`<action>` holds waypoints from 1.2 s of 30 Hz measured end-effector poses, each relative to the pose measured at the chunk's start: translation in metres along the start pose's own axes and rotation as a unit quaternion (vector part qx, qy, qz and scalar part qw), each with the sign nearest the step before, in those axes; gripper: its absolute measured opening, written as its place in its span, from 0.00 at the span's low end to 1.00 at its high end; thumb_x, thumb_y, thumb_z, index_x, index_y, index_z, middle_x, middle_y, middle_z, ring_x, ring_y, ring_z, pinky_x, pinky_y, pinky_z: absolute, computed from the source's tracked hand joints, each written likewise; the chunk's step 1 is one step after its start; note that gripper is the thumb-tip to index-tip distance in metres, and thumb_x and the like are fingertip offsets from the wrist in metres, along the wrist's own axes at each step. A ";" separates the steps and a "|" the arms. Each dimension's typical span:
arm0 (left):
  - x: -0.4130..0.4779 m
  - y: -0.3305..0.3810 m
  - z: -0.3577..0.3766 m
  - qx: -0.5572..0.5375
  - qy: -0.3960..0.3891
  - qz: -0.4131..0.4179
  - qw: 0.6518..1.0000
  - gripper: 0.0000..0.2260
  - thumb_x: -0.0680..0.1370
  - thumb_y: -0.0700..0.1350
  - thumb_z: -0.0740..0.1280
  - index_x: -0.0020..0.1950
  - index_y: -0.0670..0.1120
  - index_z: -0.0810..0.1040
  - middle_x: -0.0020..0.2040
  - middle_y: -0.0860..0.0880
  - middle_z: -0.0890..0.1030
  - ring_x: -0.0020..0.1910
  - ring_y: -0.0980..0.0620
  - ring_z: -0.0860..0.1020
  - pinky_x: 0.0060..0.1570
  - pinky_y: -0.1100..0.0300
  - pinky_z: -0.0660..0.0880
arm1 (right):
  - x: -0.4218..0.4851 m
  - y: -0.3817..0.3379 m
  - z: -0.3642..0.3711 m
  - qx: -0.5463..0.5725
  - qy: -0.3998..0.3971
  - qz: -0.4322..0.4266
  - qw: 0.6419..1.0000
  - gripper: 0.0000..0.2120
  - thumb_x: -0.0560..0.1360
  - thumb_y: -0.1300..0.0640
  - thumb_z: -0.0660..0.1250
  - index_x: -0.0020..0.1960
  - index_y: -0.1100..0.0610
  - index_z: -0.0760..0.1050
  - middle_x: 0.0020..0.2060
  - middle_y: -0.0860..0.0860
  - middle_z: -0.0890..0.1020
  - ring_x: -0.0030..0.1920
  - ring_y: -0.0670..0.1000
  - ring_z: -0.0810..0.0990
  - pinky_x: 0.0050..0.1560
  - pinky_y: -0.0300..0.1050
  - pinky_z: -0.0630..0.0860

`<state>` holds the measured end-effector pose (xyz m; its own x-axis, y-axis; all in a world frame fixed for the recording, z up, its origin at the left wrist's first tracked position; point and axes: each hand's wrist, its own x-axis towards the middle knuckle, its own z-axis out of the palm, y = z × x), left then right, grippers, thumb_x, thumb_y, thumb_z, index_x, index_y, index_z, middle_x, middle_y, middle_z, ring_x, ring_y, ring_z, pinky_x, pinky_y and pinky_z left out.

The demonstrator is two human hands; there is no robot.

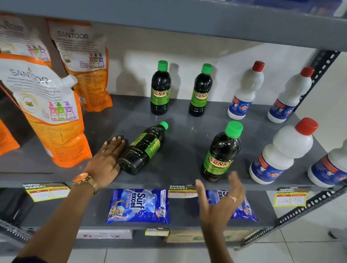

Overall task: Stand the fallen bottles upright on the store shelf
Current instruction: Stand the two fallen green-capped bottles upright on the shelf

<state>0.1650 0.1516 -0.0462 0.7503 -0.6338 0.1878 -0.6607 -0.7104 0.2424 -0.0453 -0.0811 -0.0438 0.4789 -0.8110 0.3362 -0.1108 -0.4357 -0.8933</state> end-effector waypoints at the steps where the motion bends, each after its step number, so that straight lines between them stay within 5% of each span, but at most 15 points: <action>1: 0.000 0.000 0.000 -0.001 0.000 -0.001 1.000 0.30 0.73 0.53 0.48 0.74 0.42 0.52 0.75 0.41 0.54 0.73 0.49 0.48 0.72 0.54 0.44 | -0.016 -0.008 0.004 -0.017 -0.024 -0.045 0.999 0.33 0.68 0.36 0.69 0.65 0.56 0.70 0.59 0.51 0.73 0.60 0.45 0.67 0.60 0.55 0.72; 3: 0.000 0.000 -0.001 0.001 -0.002 -0.006 1.000 0.30 0.74 0.52 0.49 0.74 0.42 0.52 0.75 0.42 0.54 0.73 0.49 0.48 0.71 0.55 0.43 | -0.030 -0.032 0.020 -0.052 -0.153 -0.098 0.982 0.27 0.72 0.32 0.60 0.57 0.53 0.74 0.52 0.48 0.76 0.56 0.46 0.72 0.55 0.53 0.75; 5: 0.000 0.000 -0.002 0.002 -0.004 -0.008 1.000 0.30 0.74 0.51 0.52 0.74 0.42 0.52 0.75 0.41 0.54 0.73 0.49 0.48 0.71 0.55 0.43 | -0.016 -0.067 0.043 -0.083 -0.265 -0.041 0.960 0.33 0.70 0.25 0.51 0.54 0.52 0.74 0.49 0.48 0.79 0.53 0.49 0.76 0.52 0.49 0.76; 8: -0.001 0.004 -0.005 0.000 -0.001 0.001 1.000 0.31 0.73 0.54 0.48 0.73 0.41 0.53 0.74 0.40 0.55 0.73 0.46 0.50 0.71 0.53 0.44 | 0.032 -0.100 0.087 -0.218 -0.366 0.113 0.898 0.49 0.62 0.18 0.45 0.56 0.59 0.73 0.51 0.54 0.80 0.54 0.57 0.79 0.51 0.48 0.71; 11: -0.003 0.005 -0.007 -0.006 -0.009 0.003 1.000 0.34 0.71 0.56 0.45 0.73 0.40 0.53 0.74 0.39 0.55 0.73 0.46 0.49 0.71 0.54 0.43 | 0.057 -0.111 0.119 -0.286 -0.410 0.151 0.852 0.57 0.48 0.14 0.46 0.55 0.56 0.76 0.49 0.54 0.82 0.50 0.57 0.82 0.56 0.48 0.73; 17: -0.002 0.010 -0.010 -0.007 0.006 -0.007 1.000 0.31 0.75 0.55 0.44 0.72 0.39 0.56 0.73 0.38 0.58 0.73 0.44 0.53 0.71 0.53 0.46 | 0.049 -0.098 0.136 -0.182 -0.351 0.171 0.902 0.42 0.52 0.21 0.57 0.49 0.52 0.79 0.42 0.52 0.83 0.43 0.54 0.82 0.50 0.51 0.80; 21: -0.002 0.014 -0.010 -0.011 0.020 -0.019 1.000 0.28 0.77 0.53 0.43 0.72 0.39 0.59 0.72 0.38 0.62 0.72 0.44 0.57 0.71 0.55 0.48 | 0.051 -0.081 0.124 -0.083 -0.296 0.180 0.934 0.39 0.61 0.26 0.61 0.54 0.57 0.78 0.50 0.56 0.83 0.52 0.57 0.81 0.53 0.47 0.75; 25: -0.001 0.014 -0.010 -0.004 0.021 -0.020 1.000 0.28 0.77 0.53 0.43 0.71 0.38 0.60 0.72 0.39 0.63 0.72 0.44 0.58 0.70 0.51 0.47 | 0.058 -0.076 0.115 0.047 -0.205 0.162 0.964 0.36 0.63 0.31 0.65 0.59 0.57 0.72 0.56 0.57 0.78 0.60 0.57 0.75 0.63 0.54 0.71; 29: -0.001 0.014 -0.008 0.003 0.024 -0.019 1.000 0.29 0.76 0.55 0.41 0.72 0.39 0.57 0.74 0.40 0.60 0.73 0.47 0.53 0.71 0.53 0.45 | 0.071 -0.080 0.110 0.069 -0.188 0.085 0.976 0.28 0.67 0.51 0.76 0.60 0.54 0.65 0.51 0.50 0.71 0.52 0.49 0.72 0.55 0.44 0.70; 33: 0.000 0.012 -0.006 0.012 -0.006 -0.038 0.999 0.39 0.72 0.68 0.36 0.74 0.43 0.50 0.75 0.46 0.50 0.73 0.52 0.44 0.71 0.56 0.40 | 0.067 -0.076 0.114 0.095 -0.185 0.056 0.976 0.33 0.65 0.55 0.78 0.64 0.53 0.64 0.53 0.46 0.73 0.51 0.45 0.74 0.52 0.36 0.69; 36: 0.000 0.014 -0.008 0.043 -0.033 -0.043 0.998 0.43 0.68 0.71 0.32 0.74 0.44 0.45 0.73 0.48 0.42 0.73 0.52 0.40 0.70 0.56 0.37 | 0.060 -0.063 0.115 0.073 -0.230 0.051 0.969 0.40 0.67 0.59 0.76 0.73 0.54 0.59 0.59 0.49 0.73 0.58 0.48 0.73 0.59 0.41 0.69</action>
<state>0.1557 0.1438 -0.0354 0.8033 -0.5860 0.1065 -0.5954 -0.7848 0.1723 0.0902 -0.0576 -0.0021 0.8128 -0.5730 0.1048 -0.0697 -0.2743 -0.9591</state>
